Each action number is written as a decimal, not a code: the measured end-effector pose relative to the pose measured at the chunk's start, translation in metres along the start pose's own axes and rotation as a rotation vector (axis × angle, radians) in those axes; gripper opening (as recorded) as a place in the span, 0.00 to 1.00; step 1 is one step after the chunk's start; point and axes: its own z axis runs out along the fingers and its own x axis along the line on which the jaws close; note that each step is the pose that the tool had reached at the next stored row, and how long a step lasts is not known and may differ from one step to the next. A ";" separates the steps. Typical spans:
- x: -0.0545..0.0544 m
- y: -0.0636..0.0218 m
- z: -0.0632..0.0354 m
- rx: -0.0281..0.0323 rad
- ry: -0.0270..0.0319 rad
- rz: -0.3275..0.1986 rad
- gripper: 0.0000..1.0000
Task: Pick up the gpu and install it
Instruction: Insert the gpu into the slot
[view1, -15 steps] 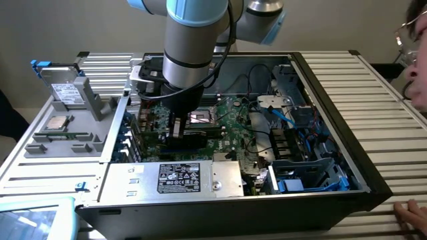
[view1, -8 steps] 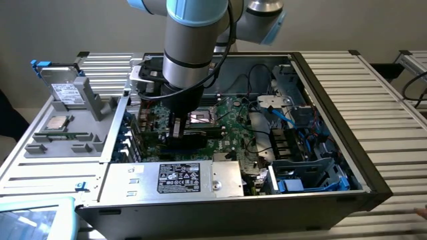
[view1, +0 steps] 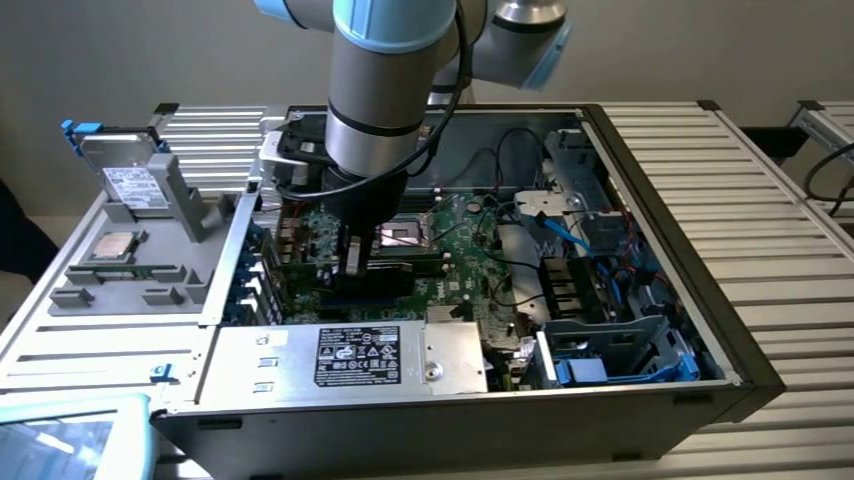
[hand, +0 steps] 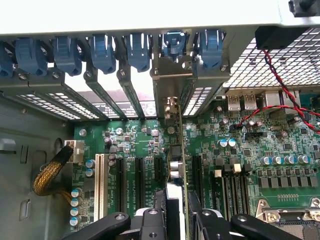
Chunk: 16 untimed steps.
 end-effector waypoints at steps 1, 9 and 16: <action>0.000 0.0000 0.0000 0.0000 0.0000 0.000 0.28; 0.000 0.0007 -0.0033 0.0001 -0.0002 0.000 0.28; 0.000 0.0008 -0.0039 0.0000 0.0000 0.000 0.28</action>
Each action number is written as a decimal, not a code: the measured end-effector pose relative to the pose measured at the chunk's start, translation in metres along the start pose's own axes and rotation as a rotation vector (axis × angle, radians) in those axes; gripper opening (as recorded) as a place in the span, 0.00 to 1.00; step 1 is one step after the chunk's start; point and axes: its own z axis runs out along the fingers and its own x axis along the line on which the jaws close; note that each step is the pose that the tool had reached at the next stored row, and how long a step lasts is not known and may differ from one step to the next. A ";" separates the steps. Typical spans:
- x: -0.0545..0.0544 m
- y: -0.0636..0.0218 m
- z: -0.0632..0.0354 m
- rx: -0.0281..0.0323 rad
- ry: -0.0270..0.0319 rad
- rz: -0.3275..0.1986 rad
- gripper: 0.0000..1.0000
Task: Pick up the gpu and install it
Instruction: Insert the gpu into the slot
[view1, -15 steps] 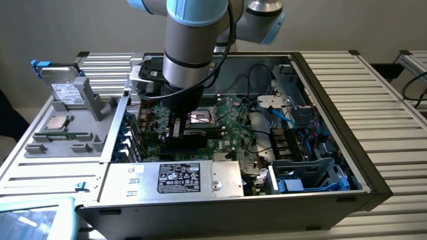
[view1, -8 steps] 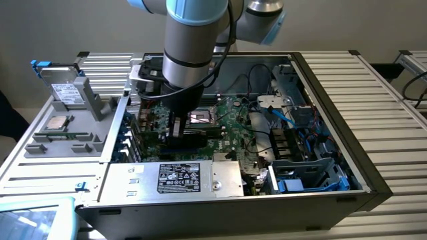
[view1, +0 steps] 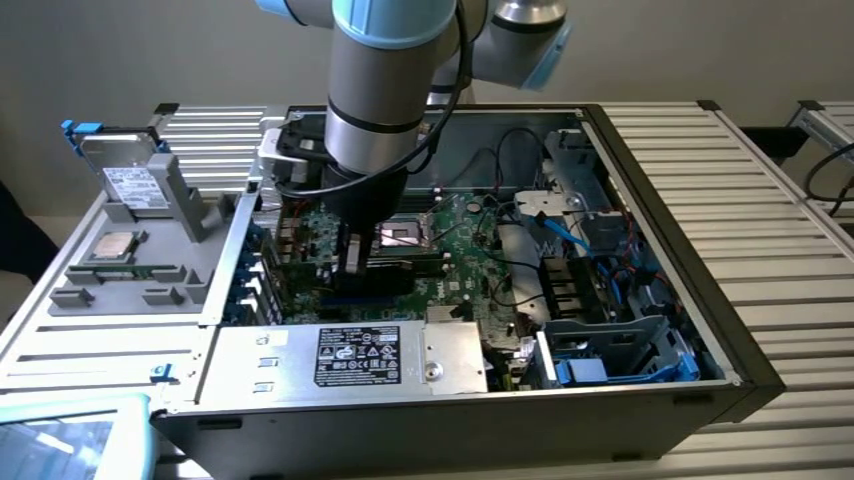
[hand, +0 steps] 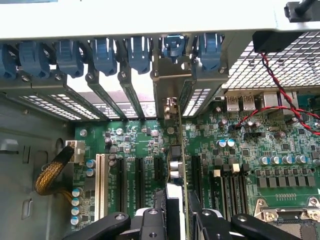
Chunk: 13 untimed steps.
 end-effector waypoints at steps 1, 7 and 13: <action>0.000 0.0000 0.0000 0.0000 0.0003 -0.002 0.28; 0.000 0.0000 0.0000 0.0000 0.0020 -0.009 0.28; 0.000 -0.0015 -0.0009 -0.0029 0.0020 -0.009 0.28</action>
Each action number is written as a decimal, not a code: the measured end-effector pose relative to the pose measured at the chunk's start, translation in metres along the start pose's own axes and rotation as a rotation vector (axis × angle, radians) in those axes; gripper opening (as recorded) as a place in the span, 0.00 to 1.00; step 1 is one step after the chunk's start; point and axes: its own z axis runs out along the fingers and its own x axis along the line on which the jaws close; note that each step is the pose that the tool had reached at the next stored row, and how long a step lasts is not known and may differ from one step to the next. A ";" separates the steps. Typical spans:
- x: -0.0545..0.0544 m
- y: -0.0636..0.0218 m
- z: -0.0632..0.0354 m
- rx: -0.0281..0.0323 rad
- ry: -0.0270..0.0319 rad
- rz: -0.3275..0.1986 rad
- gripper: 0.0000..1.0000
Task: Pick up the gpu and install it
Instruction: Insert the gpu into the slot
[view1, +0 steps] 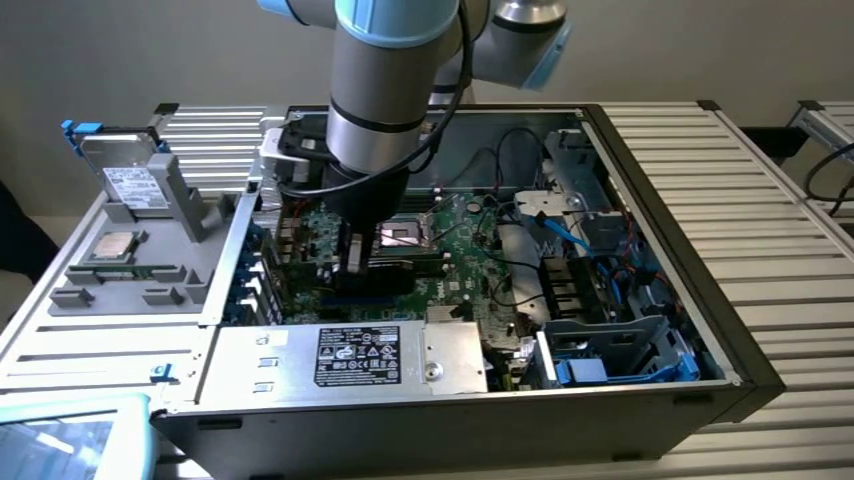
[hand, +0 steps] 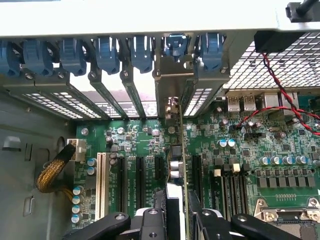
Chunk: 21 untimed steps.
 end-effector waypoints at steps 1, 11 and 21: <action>0.000 0.0000 0.0000 -0.0002 0.0000 0.000 0.28; 0.001 -0.0035 -0.0007 -0.0013 0.0002 0.000 0.28; 0.000 -0.0009 0.0031 -0.0013 -0.0003 0.000 0.28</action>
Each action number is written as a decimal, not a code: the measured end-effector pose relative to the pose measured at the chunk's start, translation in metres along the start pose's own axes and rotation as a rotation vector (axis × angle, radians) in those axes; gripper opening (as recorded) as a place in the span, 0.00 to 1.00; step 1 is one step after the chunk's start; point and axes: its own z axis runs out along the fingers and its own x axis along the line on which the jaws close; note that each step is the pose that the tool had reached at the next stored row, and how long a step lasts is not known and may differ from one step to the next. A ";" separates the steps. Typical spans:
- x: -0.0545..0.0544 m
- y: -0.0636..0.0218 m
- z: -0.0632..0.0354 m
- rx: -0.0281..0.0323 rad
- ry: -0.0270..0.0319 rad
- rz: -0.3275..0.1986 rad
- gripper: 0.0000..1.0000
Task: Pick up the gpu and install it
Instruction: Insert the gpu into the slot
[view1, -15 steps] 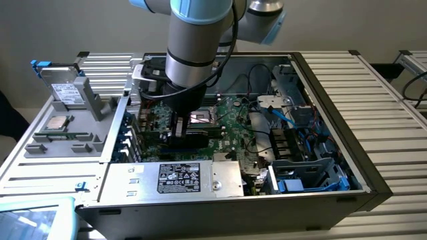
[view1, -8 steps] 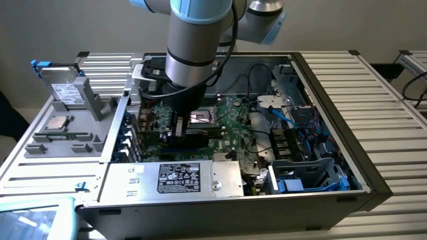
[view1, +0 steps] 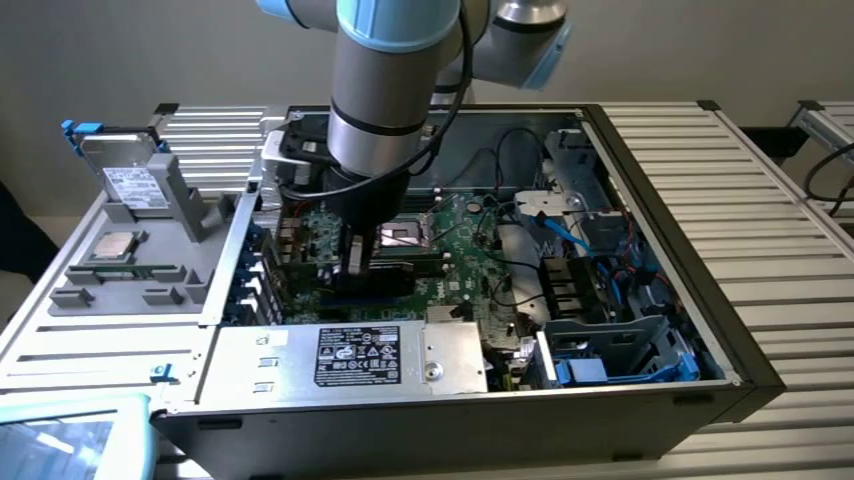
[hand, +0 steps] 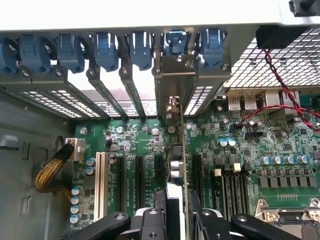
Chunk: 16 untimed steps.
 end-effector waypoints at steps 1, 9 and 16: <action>0.000 0.0002 0.0001 0.0001 -0.0001 0.000 0.28; -0.002 0.0008 -0.0002 0.0001 0.0008 -0.005 0.28; -0.001 0.0009 0.0007 0.0000 0.0009 -0.005 0.28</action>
